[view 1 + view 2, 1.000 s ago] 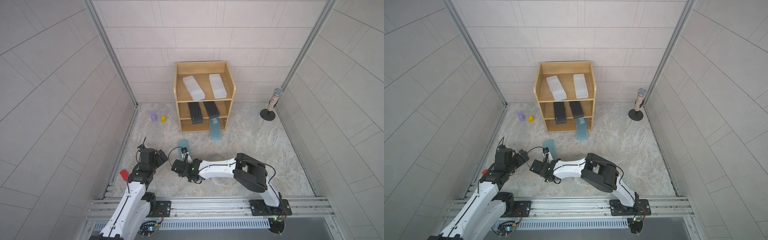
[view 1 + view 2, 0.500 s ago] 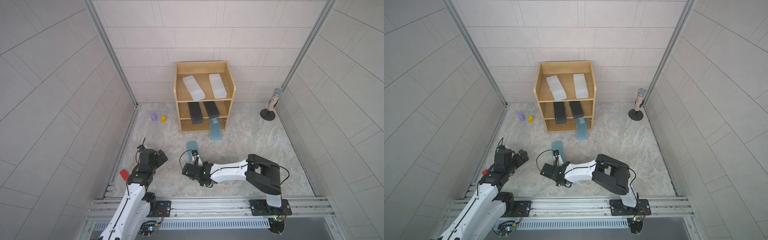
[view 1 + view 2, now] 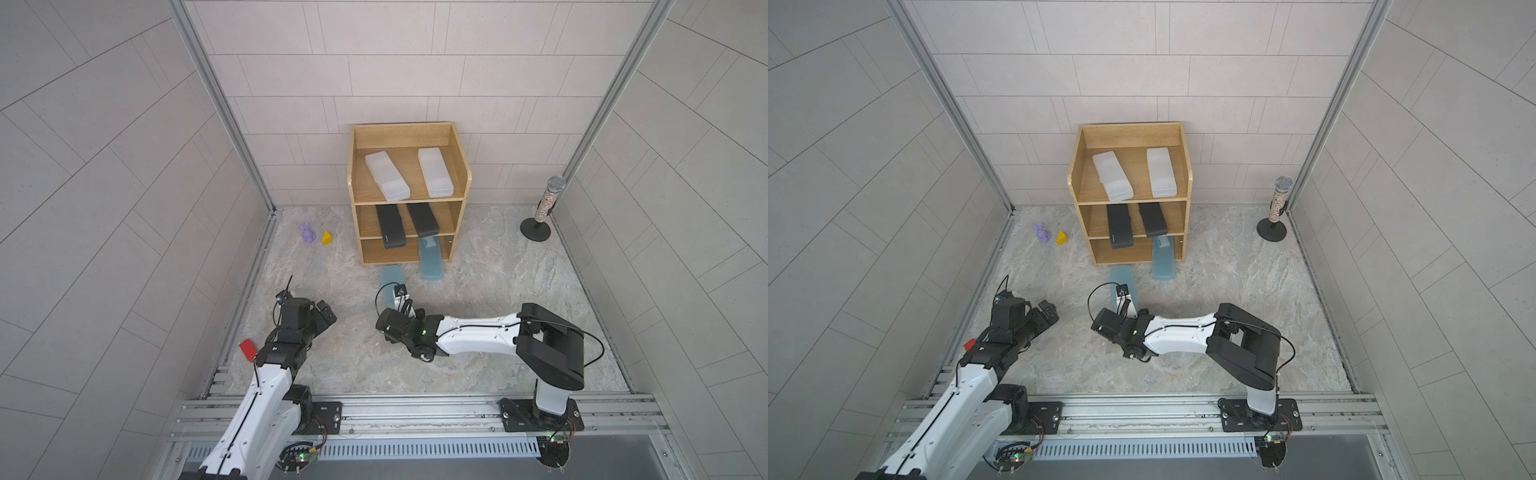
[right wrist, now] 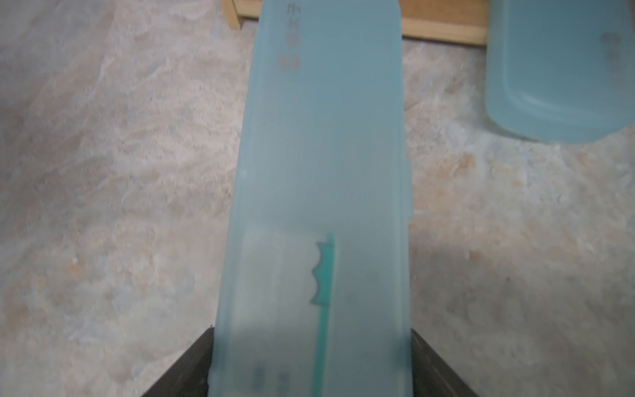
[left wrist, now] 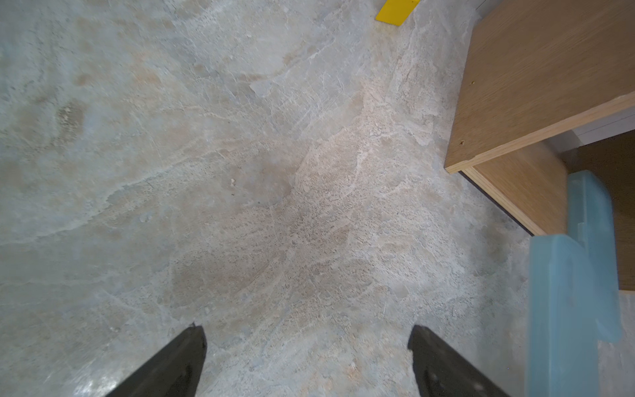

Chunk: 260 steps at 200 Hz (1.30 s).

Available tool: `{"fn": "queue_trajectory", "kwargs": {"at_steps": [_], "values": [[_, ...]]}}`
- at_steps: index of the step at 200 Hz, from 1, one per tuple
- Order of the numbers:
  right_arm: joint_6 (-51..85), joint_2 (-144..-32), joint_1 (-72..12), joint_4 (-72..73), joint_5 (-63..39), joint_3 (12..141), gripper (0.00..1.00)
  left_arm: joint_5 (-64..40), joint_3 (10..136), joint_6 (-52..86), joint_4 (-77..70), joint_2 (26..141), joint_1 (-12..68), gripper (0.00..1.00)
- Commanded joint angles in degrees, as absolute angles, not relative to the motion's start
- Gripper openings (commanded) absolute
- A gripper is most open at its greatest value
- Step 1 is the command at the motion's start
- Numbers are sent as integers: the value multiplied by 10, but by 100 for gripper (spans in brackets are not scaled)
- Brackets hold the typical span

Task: Place the pencil cases on the shelf according to color
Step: Place the pencil case on the shelf.

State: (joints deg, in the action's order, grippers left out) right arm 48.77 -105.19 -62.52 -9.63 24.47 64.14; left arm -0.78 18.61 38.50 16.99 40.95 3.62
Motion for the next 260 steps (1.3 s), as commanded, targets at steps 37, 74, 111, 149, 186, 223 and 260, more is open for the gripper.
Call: {"fn": "queue_trajectory", "kwargs": {"at_steps": [37,74,111,149,186,223,260], "values": [[422,-1142,-553,-55,235,759,57,-17,176,371,156,403,33,100],[419,-1192,-522,-58,223,817,57,-25,175,367,151,404,34,100],[406,-1238,-505,-75,224,879,58,-39,172,367,145,404,33,100],[404,-1283,-485,-109,218,944,61,-46,173,365,142,407,33,100],[400,-1314,-476,-153,219,999,79,-59,172,358,140,406,34,100],[401,-1318,-476,-152,197,1003,87,-62,172,354,137,407,34,100],[407,-1278,-489,-130,192,955,94,-65,171,351,139,401,34,100]]}}
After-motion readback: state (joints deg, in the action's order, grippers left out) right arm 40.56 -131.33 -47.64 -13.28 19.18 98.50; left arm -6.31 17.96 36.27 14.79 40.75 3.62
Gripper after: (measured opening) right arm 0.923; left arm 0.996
